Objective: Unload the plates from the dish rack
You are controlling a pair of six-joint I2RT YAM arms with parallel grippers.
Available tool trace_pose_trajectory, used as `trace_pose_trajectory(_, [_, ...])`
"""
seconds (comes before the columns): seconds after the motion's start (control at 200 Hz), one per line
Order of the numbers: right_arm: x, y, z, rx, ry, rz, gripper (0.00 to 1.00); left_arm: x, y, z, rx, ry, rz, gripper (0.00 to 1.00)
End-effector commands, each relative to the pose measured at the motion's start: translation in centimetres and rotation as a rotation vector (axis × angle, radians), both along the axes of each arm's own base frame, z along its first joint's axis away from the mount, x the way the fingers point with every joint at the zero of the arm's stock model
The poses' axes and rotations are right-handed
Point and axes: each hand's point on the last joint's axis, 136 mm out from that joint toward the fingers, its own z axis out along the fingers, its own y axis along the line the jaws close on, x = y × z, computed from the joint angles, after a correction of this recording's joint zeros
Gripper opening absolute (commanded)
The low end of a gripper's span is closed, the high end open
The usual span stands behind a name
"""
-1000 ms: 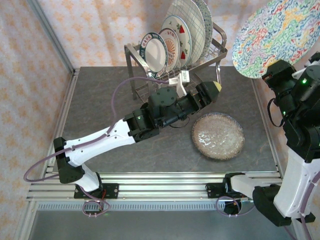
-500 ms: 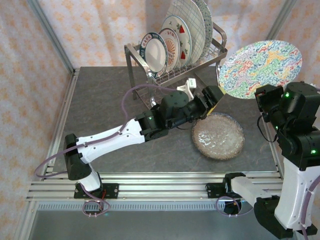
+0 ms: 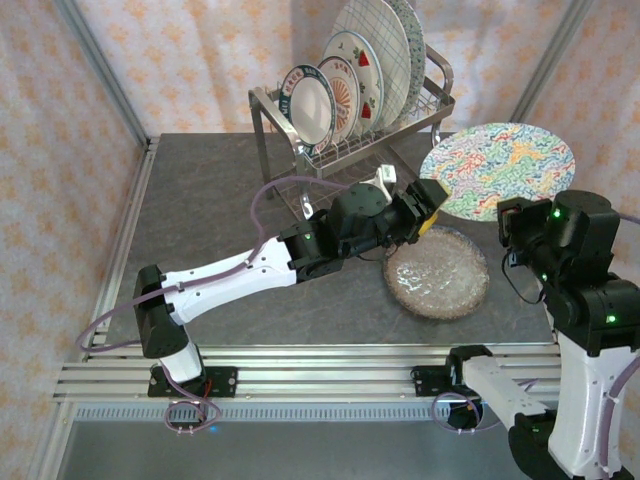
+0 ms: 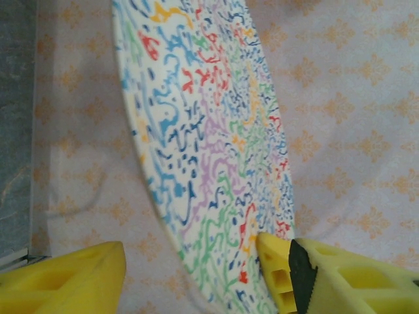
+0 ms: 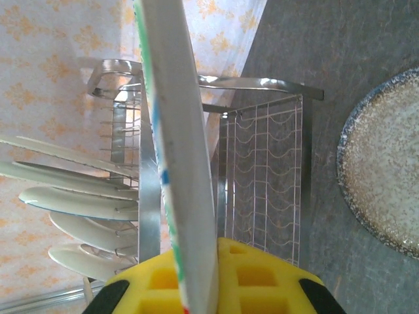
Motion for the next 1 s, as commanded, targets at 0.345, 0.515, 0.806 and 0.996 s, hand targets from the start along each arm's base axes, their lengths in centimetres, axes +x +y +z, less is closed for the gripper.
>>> trace_pose_trajectory(0.345, [0.3, 1.2, 0.8, 0.131, -0.091, 0.019, 0.0, 0.8, -0.7, -1.6, -0.015, 0.078, 0.0, 0.49])
trace_pose_trajectory(0.515, [0.5, 1.6, 0.3, 0.158, -0.083, 0.026, 0.0, 1.0, -0.8, -2.2, 0.003, 0.088, 0.005, 0.48])
trace_pose_trajectory(0.806, [0.4, 1.7, -0.4, 0.161, -0.066, 0.032, 0.0, 1.3, -0.7, -2.5, 0.007, 0.09, 0.015, 0.32])
trace_pose_trajectory(0.996, [0.3, 1.8, -0.8, 0.165, -0.057, 0.036, 0.0, 1.4, -0.6, -2.9, 0.014, 0.095, 0.018, 0.23])
